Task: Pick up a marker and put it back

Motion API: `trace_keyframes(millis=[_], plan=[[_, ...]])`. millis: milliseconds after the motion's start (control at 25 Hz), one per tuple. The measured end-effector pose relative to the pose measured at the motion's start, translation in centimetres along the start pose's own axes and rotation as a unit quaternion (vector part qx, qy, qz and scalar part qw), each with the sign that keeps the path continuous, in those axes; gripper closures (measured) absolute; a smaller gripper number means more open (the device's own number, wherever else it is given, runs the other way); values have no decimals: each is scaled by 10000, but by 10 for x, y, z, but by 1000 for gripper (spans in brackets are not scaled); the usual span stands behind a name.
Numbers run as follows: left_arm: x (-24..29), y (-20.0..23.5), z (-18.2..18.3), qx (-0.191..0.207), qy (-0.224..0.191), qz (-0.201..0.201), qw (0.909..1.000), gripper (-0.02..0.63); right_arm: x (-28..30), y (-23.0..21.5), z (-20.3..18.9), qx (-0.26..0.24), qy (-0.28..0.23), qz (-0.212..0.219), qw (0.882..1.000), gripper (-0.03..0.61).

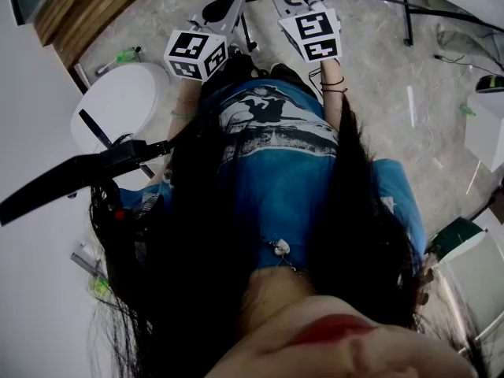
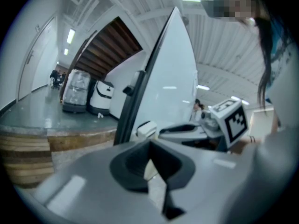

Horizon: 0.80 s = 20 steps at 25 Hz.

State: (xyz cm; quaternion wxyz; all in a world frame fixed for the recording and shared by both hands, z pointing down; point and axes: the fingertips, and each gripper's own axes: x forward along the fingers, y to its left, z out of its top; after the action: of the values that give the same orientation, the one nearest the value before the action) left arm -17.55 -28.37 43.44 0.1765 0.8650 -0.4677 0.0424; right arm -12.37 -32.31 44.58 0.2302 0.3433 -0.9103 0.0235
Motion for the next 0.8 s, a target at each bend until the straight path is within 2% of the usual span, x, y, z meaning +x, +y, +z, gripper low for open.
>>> trace_keyframes(millis=[440, 640, 800], plan=[[0, 5, 2, -37, -15, 66, 10000, 623, 12, 27, -9, -303, 305, 432, 9981, 490], [-1, 7, 3, -74, -35, 102, 9999, 623, 17, 42, -25, -363, 726, 733, 9940, 459], [-5, 10, -2, -93, -38, 131, 9999, 623, 17, 45, -28, -284, 673, 731, 9946, 454]])
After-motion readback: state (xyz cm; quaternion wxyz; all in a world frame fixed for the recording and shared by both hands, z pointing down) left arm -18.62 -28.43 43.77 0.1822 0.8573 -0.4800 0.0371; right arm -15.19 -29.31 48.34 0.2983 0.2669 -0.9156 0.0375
